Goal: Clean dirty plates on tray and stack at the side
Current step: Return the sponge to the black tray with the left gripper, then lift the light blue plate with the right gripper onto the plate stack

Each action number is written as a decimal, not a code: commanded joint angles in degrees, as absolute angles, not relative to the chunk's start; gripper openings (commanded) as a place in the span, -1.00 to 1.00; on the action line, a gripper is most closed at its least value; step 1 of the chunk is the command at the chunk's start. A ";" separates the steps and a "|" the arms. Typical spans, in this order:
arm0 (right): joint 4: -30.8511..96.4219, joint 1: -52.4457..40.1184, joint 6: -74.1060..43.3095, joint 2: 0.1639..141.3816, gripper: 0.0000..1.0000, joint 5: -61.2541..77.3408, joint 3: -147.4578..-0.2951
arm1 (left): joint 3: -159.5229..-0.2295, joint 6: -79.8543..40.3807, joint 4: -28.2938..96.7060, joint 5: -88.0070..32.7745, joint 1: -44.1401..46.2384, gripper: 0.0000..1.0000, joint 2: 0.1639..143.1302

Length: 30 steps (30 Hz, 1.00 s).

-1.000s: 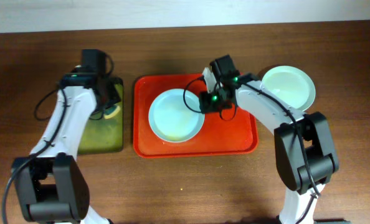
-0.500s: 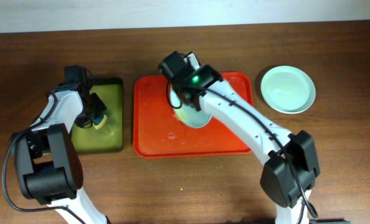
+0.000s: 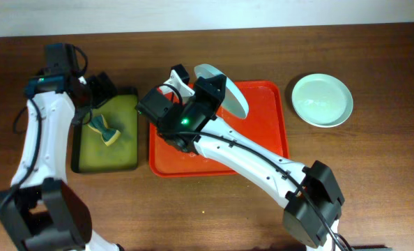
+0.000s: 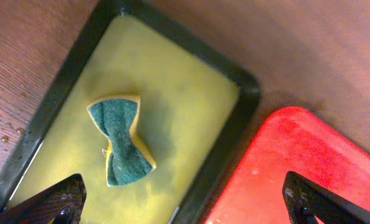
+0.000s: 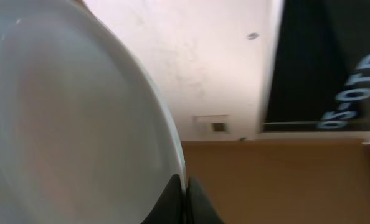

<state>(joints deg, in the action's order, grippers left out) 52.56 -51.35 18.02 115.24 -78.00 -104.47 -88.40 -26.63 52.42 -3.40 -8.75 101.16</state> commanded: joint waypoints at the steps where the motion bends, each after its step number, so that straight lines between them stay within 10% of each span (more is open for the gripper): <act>1: 51.24 -52.84 22.61 113.97 -0.92 -85.17 -106.00 | -88.86 -26.48 52.64 -4.73 -8.91 0.99 100.68; 7: 56.16 -48.77 18.52 114.15 -0.92 -46.54 -105.95 | -88.86 -26.48 52.62 -4.73 -8.91 0.99 100.68; 15: 57.14 -41.41 4.38 112.09 -0.92 -43.16 -106.80 | -88.86 -26.48 52.62 -4.73 -8.91 0.99 100.68; 24: 60.20 -0.14 -4.14 113.65 -0.92 24.43 -106.67 | -88.86 -26.48 52.62 -4.73 -8.91 0.99 100.68; 30: 63.09 20.05 -4.14 115.28 -0.92 24.84 -104.07 | -88.86 -26.48 52.62 -4.75 -8.91 0.98 100.68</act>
